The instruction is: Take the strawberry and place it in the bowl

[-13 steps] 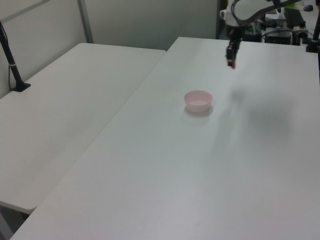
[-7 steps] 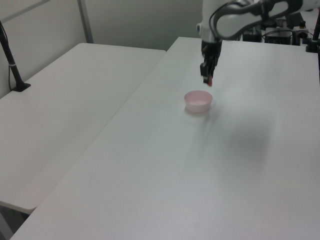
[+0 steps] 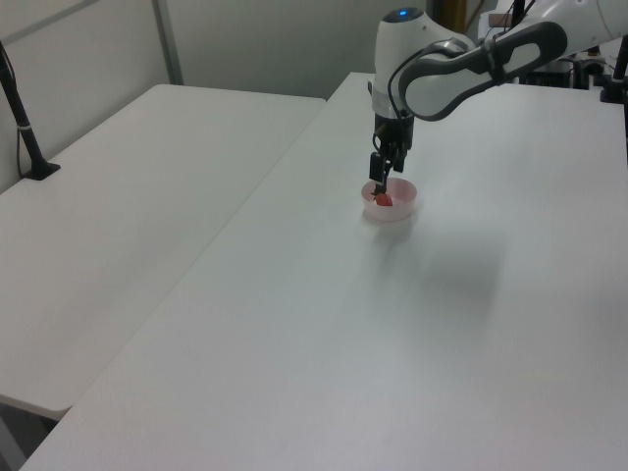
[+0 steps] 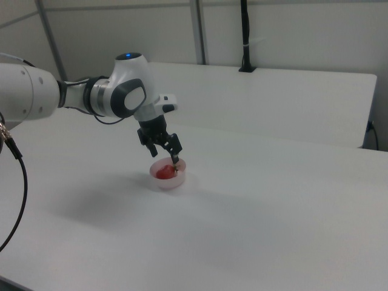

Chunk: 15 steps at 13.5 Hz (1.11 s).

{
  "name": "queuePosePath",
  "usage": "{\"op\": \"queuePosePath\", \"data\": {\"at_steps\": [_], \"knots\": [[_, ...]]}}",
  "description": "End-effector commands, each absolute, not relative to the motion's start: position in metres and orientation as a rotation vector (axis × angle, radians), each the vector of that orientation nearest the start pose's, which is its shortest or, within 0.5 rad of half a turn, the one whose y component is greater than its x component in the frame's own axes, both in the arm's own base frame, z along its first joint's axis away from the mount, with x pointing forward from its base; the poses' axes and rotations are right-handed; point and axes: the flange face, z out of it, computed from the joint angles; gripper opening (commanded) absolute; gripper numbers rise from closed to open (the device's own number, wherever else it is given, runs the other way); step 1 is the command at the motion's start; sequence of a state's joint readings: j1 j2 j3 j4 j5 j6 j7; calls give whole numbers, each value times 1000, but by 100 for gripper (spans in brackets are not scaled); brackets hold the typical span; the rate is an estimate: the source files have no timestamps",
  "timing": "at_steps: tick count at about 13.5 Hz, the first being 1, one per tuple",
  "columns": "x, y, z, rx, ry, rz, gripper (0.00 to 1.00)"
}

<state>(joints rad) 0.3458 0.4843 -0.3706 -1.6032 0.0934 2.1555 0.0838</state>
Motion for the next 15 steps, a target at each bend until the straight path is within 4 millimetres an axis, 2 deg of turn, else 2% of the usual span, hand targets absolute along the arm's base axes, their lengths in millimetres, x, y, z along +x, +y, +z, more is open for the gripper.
{"op": "queuePosePath", "data": {"at_steps": [1,2,3,6,7,10,15], "knots": [[669,13,439,-3203,195,-154,100],[658,9,459,-3218,186,-104,100],[640,4,488,-3246,157,-51,100],[601,-7,548,-3229,120,31,100],[594,-5,556,-3223,102,37,100],[581,-20,576,-3205,18,29,100],[578,-30,578,-3203,33,47,100]]}}
